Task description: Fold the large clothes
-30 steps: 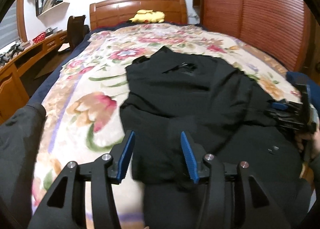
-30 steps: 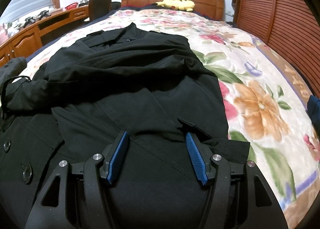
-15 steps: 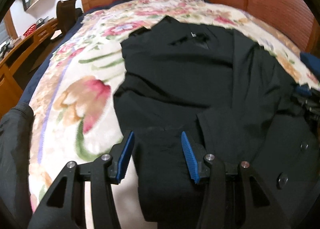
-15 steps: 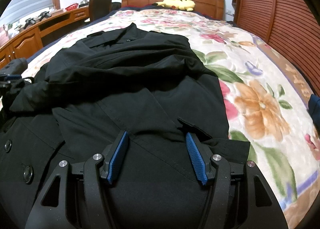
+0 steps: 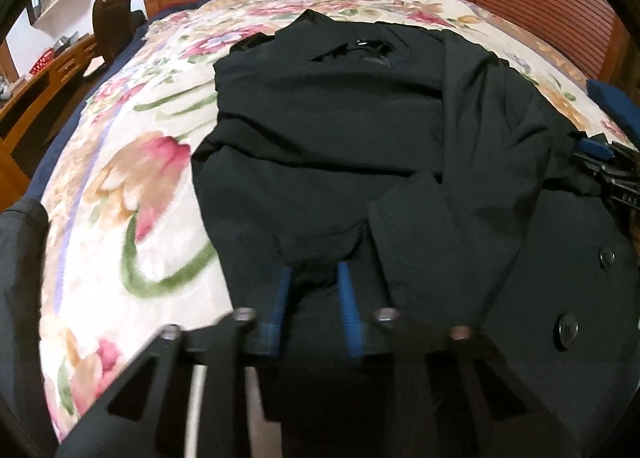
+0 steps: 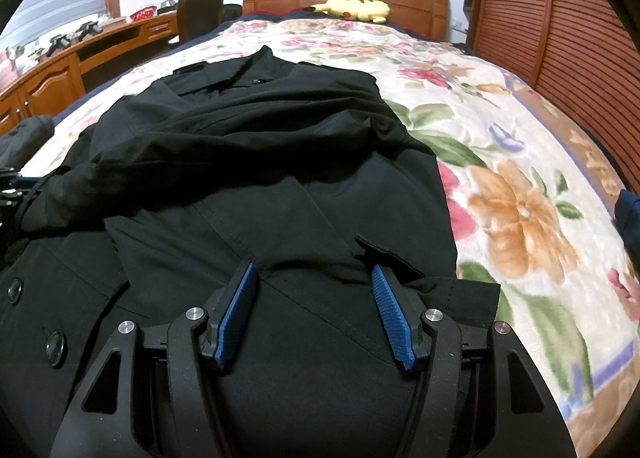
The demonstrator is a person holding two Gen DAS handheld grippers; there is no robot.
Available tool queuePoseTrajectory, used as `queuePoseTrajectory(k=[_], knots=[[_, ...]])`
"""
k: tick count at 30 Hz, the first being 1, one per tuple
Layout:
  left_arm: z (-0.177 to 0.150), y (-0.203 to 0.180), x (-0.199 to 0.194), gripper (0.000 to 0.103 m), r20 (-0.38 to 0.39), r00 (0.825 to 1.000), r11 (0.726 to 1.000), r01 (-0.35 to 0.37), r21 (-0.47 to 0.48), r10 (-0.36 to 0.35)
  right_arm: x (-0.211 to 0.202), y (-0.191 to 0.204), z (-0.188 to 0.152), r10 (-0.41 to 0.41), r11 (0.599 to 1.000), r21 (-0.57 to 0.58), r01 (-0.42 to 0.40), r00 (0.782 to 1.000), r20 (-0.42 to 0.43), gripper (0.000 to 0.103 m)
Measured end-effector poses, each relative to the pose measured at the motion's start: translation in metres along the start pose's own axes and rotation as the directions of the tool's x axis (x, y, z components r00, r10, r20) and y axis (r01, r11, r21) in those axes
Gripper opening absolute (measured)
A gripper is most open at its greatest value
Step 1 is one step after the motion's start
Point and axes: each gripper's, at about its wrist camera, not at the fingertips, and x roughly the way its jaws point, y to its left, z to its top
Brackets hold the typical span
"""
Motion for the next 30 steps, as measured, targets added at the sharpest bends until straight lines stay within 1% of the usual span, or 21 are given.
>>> queuePoseTrajectory(k=[3,4,6,8,10,12,13,15,19,21,26,28,30], knots=[[-0.007,-0.004,-0.017,0.001,0.054,0.999,1.000,-0.007,0.006,0.007,0.001,0.001,0.002,-0.009,1.000,-0.007,0.009,1.000,-0.007,0.061],[-0.010,-0.006,-0.028,0.001,0.083,0.996,1.000,-0.020,0.007,0.019,0.001,0.001,0.002,-0.013,1.000,-0.010,0.013,1.000,-0.009,0.061],[-0.016,-0.012,-0.050,0.000,0.139,0.990,1.000,-0.022,0.004,0.021,0.001,0.003,0.002,-0.025,1.000,-0.019,0.025,1.000,-0.012,0.061],[-0.023,-0.018,-0.069,0.000,0.174,0.985,1.000,-0.022,-0.001,0.022,-0.001,0.005,0.004,-0.042,0.999,-0.028,0.042,0.999,-0.021,0.061],[-0.030,-0.025,-0.086,0.000,0.212,0.977,1.000,-0.018,0.003,0.017,-0.010,0.005,0.005,-0.060,0.998,-0.021,0.060,0.998,-0.007,0.061],[-0.041,-0.036,-0.106,0.000,0.254,0.967,1.000,-0.012,0.015,0.008,-0.020,0.006,0.006,-0.028,1.000,-0.003,0.028,1.000,0.000,0.061],[-0.045,-0.039,-0.112,0.000,0.264,0.965,1.000,-0.007,0.018,0.002,-0.026,0.007,0.006,-0.010,1.000,0.002,0.010,1.000,0.002,0.061],[-0.058,-0.049,-0.125,0.000,0.287,0.958,1.000,0.008,0.028,-0.016,-0.038,0.011,0.005,-0.004,1.000,-0.004,0.004,1.000,0.013,0.061],[-0.075,-0.064,-0.139,0.000,0.306,0.951,0.999,0.035,0.038,-0.045,-0.064,0.015,0.001,0.016,1.000,0.005,-0.016,0.999,0.044,0.061],[-0.087,-0.072,-0.143,0.000,0.306,0.949,0.997,0.068,0.037,-0.076,-0.078,0.017,-0.002,0.025,1.000,0.009,-0.026,0.998,0.064,0.061],[-0.104,-0.088,-0.148,0.000,0.300,0.951,0.997,0.068,0.037,-0.076,-0.102,0.023,-0.015,0.035,0.999,-0.024,-0.033,0.995,0.094,0.061],[-0.108,-0.092,-0.150,0.000,0.295,0.951,0.996,0.081,0.030,-0.087,-0.108,0.026,-0.022,0.033,0.998,-0.047,-0.029,0.995,0.098,0.061],[-0.112,-0.093,-0.156,0.001,0.302,0.949,0.995,0.093,0.020,-0.095,-0.113,0.026,-0.030,0.038,0.998,-0.059,-0.033,0.994,0.099,0.061]])
